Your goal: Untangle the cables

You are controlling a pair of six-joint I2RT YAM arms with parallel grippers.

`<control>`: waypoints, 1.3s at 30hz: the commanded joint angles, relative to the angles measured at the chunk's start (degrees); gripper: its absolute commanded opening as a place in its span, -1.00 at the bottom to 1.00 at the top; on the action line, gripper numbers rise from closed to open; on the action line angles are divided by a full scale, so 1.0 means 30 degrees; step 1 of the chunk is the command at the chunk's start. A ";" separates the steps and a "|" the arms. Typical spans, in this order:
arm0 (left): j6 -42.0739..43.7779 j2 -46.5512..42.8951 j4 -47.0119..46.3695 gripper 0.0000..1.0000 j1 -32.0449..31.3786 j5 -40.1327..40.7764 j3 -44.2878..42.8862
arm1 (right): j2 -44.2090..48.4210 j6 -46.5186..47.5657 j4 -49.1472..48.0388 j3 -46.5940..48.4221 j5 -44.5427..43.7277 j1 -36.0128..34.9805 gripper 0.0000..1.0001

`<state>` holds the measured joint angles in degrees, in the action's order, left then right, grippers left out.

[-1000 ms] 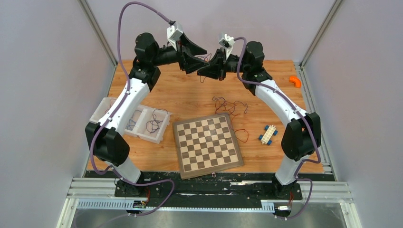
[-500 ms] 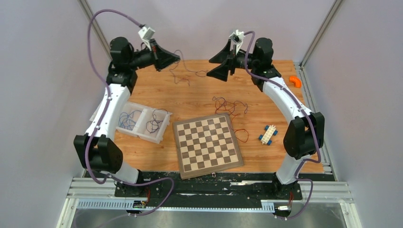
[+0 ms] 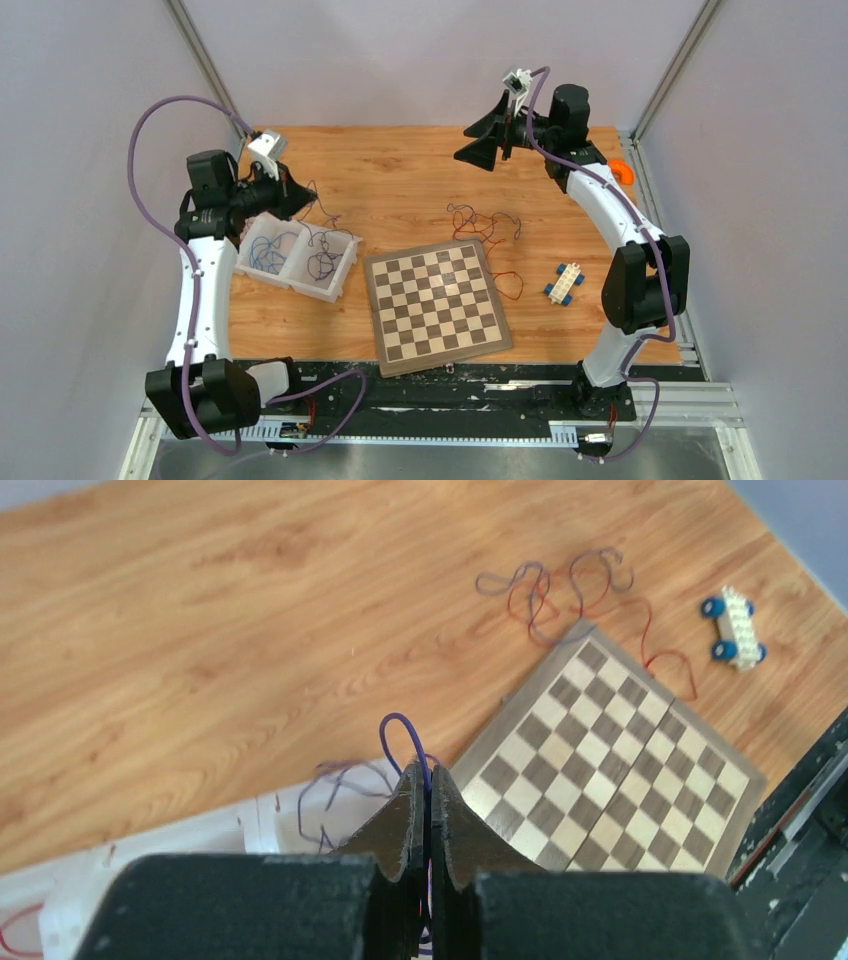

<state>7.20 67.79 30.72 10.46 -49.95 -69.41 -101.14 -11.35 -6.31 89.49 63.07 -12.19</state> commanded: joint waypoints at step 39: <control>0.1019 -0.2431 0.4265 -1.00 0.1787 0.2613 0.1705 | 0.1473 0.1939 0.2026 -0.0730 0.0368 0.0216 0.99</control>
<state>9.10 59.40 41.67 15.16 -44.53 -64.40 -97.30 -5.69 0.64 86.54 63.13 -11.79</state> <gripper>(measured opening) 0.018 0.994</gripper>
